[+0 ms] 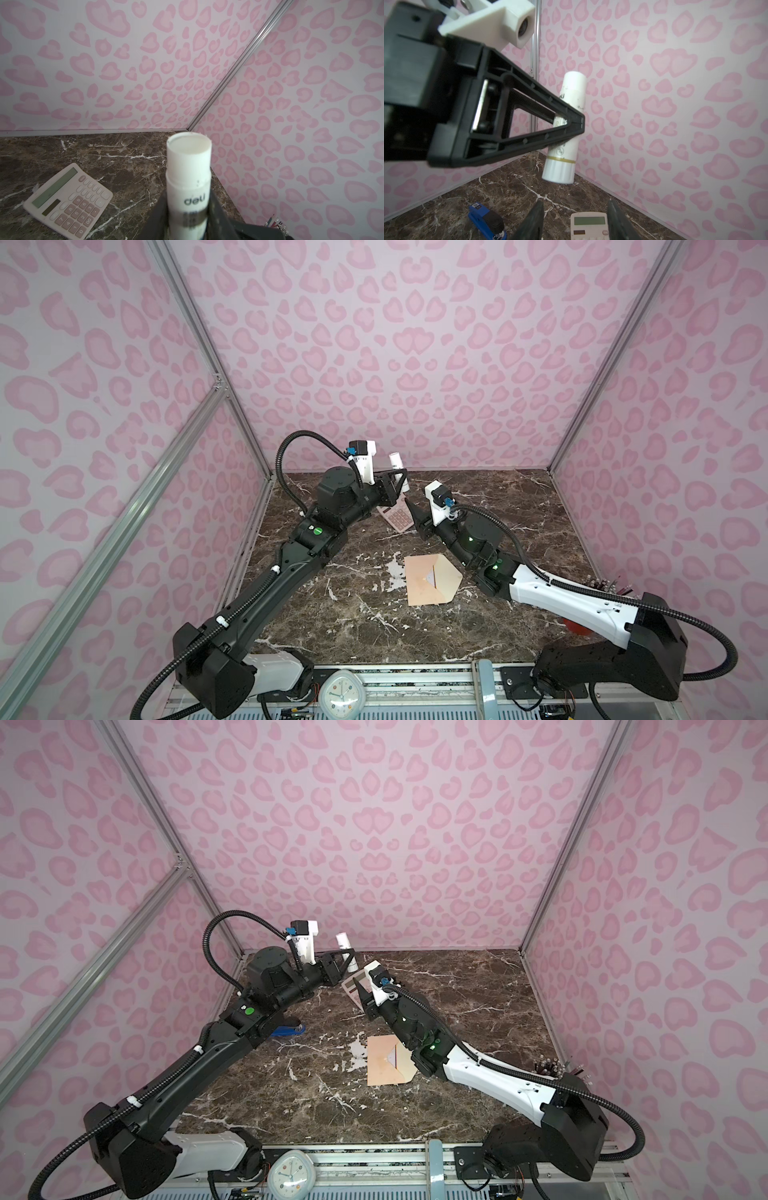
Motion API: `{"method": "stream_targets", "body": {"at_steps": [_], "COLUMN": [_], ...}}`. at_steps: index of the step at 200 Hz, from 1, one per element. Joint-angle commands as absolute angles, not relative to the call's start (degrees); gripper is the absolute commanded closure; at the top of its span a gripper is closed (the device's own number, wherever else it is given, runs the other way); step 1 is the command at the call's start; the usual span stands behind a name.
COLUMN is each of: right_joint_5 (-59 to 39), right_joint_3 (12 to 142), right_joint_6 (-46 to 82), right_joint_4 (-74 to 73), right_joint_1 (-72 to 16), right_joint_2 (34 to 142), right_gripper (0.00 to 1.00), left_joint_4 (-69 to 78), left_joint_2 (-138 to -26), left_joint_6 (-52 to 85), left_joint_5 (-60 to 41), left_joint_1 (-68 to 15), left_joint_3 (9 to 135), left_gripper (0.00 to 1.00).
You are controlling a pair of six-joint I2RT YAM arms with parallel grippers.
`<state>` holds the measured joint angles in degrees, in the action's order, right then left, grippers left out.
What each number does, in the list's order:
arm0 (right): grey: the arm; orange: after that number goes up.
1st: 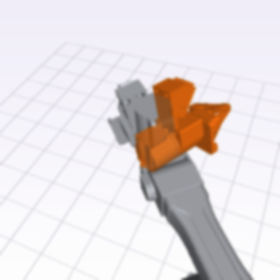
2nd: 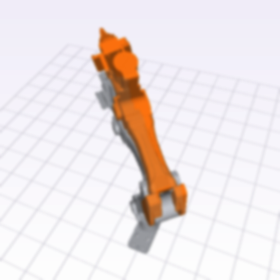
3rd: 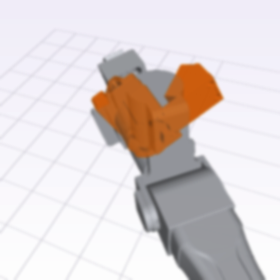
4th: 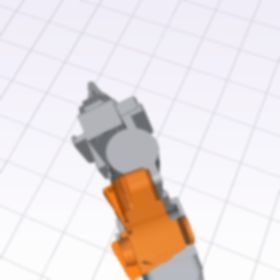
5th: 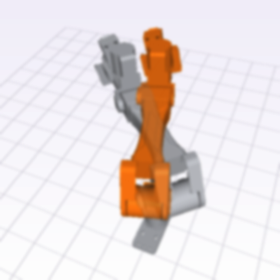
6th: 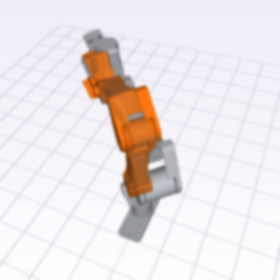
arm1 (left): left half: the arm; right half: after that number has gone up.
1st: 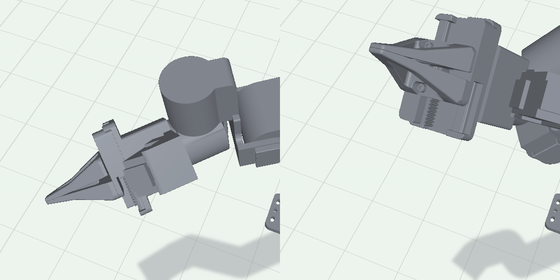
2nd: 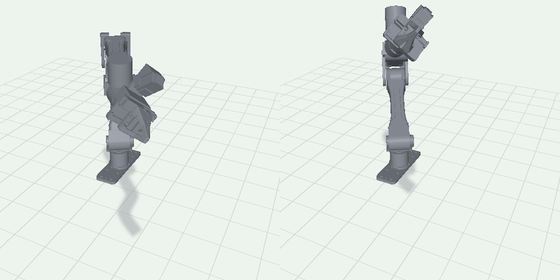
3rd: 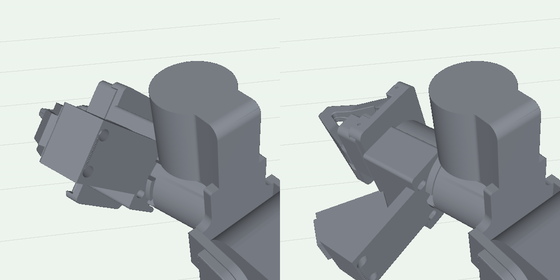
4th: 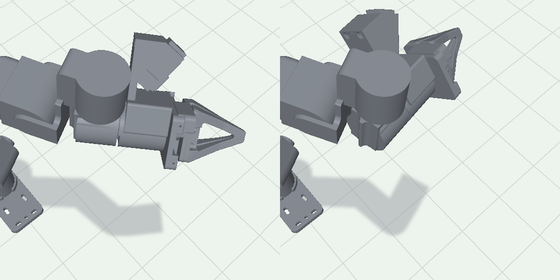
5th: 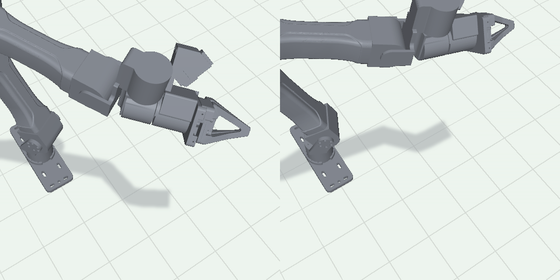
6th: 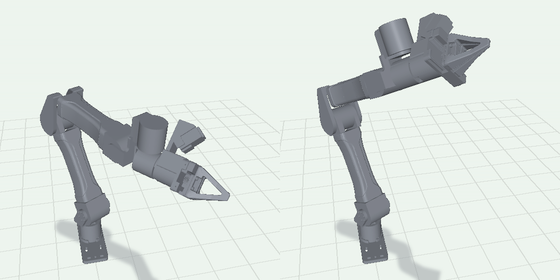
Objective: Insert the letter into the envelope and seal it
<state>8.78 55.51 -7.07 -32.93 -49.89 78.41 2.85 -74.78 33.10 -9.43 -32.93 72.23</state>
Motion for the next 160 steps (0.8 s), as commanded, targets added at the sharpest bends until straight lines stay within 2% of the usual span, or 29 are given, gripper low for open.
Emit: {"method": "stream_targets", "body": {"at_steps": [1, 51, 118, 160], "right_joint_5": [7.78, 7.4, 7.57, 7.08], "right_joint_3": [56.42, 57.79, 58.88, 59.91], "right_joint_6": [-7.6, -6.81, -5.89, -5.53], "right_joint_4": [-35.68, -35.59, -35.6, -34.92], "right_joint_1": [-50.11, -50.45, -50.4, -50.44], "right_joint_2": [79.5, 81.26, 82.41, 83.04], "right_gripper": [0.5, 0.51, 0.6, 0.62], "left_joint_4": [4.48, 4.81, 5.3, 5.63], "left_joint_2": [-74.44, -74.53, -74.88, -75.15], "left_joint_6": [33.92, 34.18, 34.26, 34.19], "left_joint_5": [-7.73, -7.96, -8.43, -8.55], "left_joint_1": [-33.2, -33.49, -33.75, -33.84], "left_joint_3": [72.01, 71.89, 71.74, 71.6], "left_gripper": [0.96, 0.96, 0.96, 0.96]}}
